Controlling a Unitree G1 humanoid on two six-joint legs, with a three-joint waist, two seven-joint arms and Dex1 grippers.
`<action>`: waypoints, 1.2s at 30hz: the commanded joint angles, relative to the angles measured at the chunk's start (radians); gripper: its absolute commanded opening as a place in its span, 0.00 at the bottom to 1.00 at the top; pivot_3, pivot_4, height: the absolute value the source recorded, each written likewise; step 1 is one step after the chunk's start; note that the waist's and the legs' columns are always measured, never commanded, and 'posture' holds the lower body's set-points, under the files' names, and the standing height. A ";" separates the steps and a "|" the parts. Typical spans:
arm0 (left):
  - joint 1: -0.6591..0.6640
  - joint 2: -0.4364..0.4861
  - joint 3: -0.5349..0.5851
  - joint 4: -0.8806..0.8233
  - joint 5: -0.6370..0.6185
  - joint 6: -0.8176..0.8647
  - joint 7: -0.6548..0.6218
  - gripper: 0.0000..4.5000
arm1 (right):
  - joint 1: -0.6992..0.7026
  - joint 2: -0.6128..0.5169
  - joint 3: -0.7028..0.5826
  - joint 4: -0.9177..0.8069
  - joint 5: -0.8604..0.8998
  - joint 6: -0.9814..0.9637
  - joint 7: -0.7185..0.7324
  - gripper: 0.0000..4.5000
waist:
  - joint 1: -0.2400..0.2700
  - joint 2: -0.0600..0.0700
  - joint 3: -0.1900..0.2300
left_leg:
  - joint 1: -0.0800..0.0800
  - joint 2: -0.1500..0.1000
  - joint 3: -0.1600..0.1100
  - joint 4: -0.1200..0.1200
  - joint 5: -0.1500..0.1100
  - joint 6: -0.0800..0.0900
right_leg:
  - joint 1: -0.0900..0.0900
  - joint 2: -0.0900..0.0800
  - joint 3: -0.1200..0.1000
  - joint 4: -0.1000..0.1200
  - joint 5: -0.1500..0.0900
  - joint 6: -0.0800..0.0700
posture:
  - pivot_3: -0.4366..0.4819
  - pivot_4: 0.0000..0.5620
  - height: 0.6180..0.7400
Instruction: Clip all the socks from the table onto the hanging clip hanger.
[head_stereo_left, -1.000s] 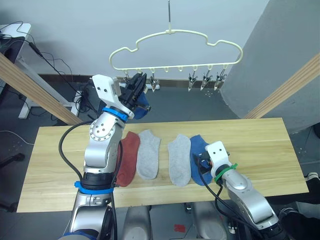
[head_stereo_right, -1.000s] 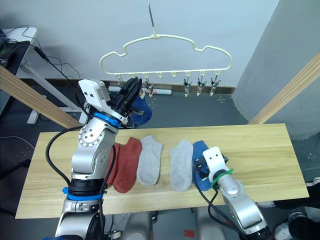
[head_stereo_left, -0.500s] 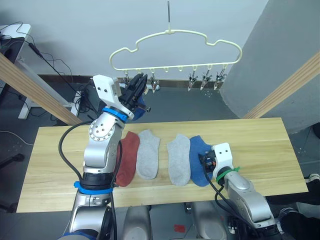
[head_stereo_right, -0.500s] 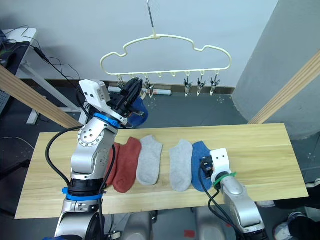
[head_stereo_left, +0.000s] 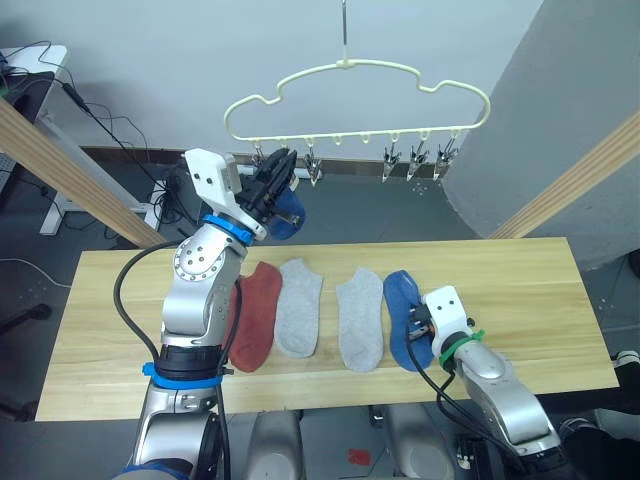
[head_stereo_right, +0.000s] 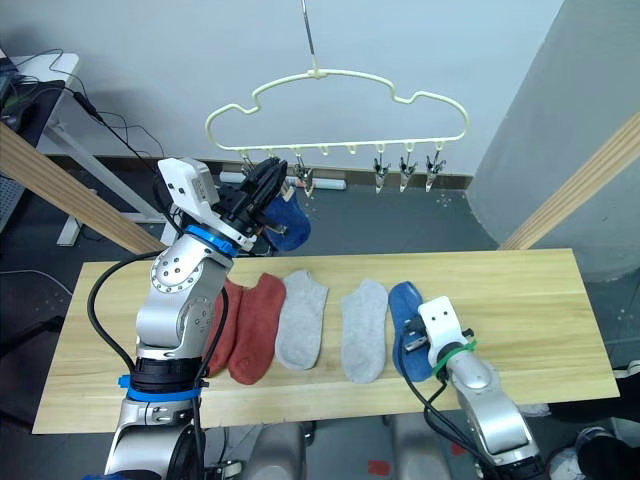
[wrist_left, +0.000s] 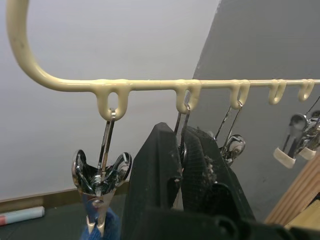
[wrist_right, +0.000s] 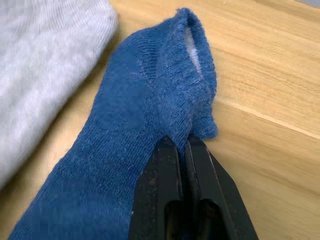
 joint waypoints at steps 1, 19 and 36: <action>-0.023 0.018 0.024 -0.074 -0.087 0.072 -0.034 0.02 | -0.029 -0.081 -0.033 -0.209 0.057 -0.010 0.131 0.00 | -0.002 0.001 0.000 | 0.000 0.000 0.000 0.000 0.000 0.000 | 0.000 0.000 0.000 0.000 0.000 0.000 | 0.39 0.70 1.00; -0.106 0.090 0.102 -0.190 -0.341 0.426 -0.002 0.02 | -0.407 0.095 0.046 -0.056 0.246 -0.015 0.318 0.00 | -0.004 0.000 0.001 | -0.002 0.000 -0.002 0.000 0.000 0.000 | -0.001 0.000 -0.001 -0.001 0.002 -0.003 | 0.39 0.69 1.00; -0.100 0.099 0.101 -0.201 -0.366 0.459 -0.010 0.02 | -0.521 0.184 0.009 0.081 0.353 -0.001 0.364 0.00 | 0.001 0.000 0.001 | -0.002 0.000 -0.002 0.000 0.000 0.000 | -0.001 0.000 -0.002 0.001 0.002 -0.004 | 0.40 0.68 1.00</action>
